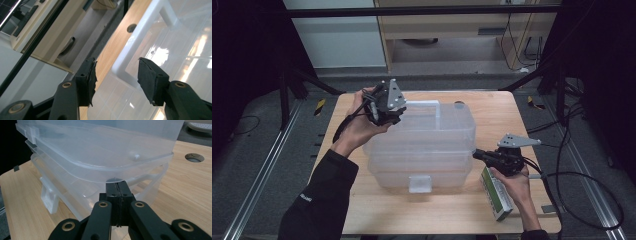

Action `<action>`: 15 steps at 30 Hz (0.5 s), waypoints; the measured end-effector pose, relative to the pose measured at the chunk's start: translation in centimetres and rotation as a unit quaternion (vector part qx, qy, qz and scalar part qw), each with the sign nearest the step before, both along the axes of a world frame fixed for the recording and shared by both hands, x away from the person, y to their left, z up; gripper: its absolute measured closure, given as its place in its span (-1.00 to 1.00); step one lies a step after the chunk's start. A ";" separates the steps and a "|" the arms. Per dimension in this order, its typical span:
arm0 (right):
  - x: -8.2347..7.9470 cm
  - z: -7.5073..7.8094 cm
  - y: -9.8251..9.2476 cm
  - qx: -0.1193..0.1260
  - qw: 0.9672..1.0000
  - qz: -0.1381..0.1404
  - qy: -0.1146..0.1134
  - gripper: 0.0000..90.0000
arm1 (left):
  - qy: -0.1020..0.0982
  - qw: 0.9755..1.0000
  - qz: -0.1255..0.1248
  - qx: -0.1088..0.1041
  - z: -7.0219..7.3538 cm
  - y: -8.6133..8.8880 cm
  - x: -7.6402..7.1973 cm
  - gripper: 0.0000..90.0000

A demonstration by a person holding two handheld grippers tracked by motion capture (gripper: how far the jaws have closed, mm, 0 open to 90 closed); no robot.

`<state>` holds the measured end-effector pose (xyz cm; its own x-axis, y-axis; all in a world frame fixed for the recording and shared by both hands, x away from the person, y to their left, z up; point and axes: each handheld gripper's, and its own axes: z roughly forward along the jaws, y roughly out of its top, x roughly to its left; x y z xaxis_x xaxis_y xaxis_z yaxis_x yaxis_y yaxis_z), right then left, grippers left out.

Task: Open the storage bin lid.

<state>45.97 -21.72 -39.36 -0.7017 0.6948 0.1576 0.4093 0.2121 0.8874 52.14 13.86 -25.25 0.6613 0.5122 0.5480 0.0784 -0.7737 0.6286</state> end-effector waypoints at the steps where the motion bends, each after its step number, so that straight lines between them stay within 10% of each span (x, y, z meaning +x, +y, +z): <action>1: 0.0 0.0 0.0 -0.001 1.000 0.000 0.000 1.00 | -0.001 1.000 0.005 -0.010 0.1 0.5 -0.2 0.07; 10: 0.0 0.0 0.0 -0.001 1.000 0.000 0.002 1.00 | -0.021 0.992 0.063 -0.105 -0.4 4.9 -1.8 0.00; 15: 0.0 0.0 0.0 -0.003 1.000 0.001 0.003 1.00 | -0.035 0.976 0.117 -0.178 -1.6 8.1 -2.7 -0.02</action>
<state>45.98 -21.70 -39.36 -0.7020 0.6947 0.1570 0.4136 0.2181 0.8840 49.44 21.95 -26.80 0.4710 0.8108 0.3477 0.1732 -0.4714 0.8648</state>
